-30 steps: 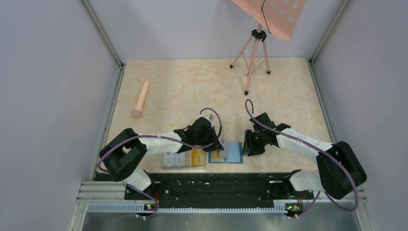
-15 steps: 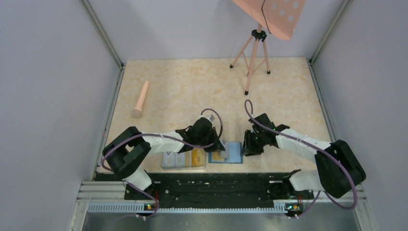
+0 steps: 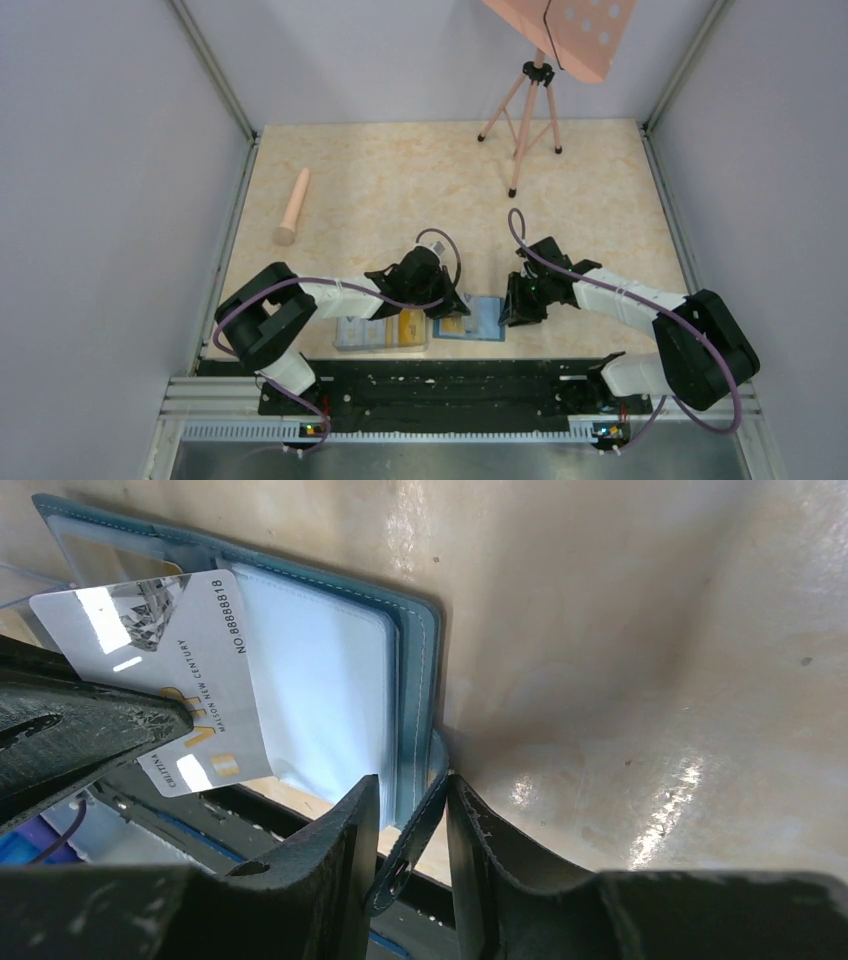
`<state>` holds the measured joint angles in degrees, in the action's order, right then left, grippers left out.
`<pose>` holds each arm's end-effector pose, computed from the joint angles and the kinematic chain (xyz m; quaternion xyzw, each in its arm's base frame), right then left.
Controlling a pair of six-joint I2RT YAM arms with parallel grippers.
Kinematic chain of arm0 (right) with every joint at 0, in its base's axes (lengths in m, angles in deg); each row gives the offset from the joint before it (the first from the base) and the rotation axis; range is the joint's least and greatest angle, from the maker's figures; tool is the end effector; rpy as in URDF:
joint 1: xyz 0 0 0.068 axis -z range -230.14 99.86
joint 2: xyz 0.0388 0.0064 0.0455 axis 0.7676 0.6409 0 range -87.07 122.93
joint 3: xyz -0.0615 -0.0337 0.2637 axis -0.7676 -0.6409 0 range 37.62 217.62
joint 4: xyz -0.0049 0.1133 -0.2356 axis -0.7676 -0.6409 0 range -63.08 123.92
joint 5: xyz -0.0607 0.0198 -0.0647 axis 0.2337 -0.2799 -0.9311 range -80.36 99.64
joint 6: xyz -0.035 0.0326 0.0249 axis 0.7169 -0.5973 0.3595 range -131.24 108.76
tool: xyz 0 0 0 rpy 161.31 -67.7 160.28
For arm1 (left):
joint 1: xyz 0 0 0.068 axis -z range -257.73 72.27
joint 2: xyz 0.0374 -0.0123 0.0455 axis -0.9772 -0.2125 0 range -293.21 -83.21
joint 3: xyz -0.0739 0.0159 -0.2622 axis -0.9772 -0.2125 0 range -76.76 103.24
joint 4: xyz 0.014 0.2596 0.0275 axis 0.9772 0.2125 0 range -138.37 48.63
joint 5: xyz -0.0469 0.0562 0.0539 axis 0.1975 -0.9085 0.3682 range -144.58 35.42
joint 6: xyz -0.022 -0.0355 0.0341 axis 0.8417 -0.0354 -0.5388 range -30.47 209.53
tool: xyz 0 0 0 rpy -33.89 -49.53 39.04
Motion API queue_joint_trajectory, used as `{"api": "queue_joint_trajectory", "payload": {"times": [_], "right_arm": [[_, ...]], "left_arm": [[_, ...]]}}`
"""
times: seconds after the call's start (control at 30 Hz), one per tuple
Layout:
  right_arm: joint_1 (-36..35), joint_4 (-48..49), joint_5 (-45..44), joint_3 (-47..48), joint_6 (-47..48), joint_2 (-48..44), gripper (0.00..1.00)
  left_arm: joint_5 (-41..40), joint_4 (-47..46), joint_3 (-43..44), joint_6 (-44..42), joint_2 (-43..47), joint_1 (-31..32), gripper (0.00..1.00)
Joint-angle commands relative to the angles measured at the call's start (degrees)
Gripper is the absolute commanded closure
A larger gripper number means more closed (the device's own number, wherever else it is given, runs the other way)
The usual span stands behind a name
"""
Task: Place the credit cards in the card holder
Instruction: Insert the credit card into the card holder.
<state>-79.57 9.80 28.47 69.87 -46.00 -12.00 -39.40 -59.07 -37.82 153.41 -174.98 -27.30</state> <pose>0.1812 0.1155 0.1470 0.0123 0.9671 0.2406 0.0818 0.1867 -0.2405 0.1458 -0.0529 0.9060 -0.4034 0.1167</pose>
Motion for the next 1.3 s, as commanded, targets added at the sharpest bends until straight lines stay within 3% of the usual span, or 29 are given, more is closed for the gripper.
{"api": "queue_joint_trajectory", "payload": {"times": [0.0,0.27,0.9,1.13,1.27], "right_arm": [[0.6,2.1,0.5,-0.8,-0.4,0.2,0.69],[0.5,2.2,0.5,-1.2,-0.3,0.3,0.69],[0.6,3.9,2.0,-2.4,-0.1,1.5,0.69],[0.6,4.1,2.2,-2.4,-0.2,1.4,0.69],[0.5,4.1,2.1,-2.5,-0.2,1.3,0.69]], "left_arm": [[-1.6,1.4,0.0,0.9,2.6,0.4,1.0],[-3.9,8.5,1.6,0.1,3.6,1.0,1.0],[1.7,0.1,1.6,-1.0,-2.7,1.2,1.0],[-3.3,11.4,5.7,-2.8,-1.8,2.2,1.0],[-6.4,18.3,8.8,-4.7,-1.6,3.2,0.76]]}}
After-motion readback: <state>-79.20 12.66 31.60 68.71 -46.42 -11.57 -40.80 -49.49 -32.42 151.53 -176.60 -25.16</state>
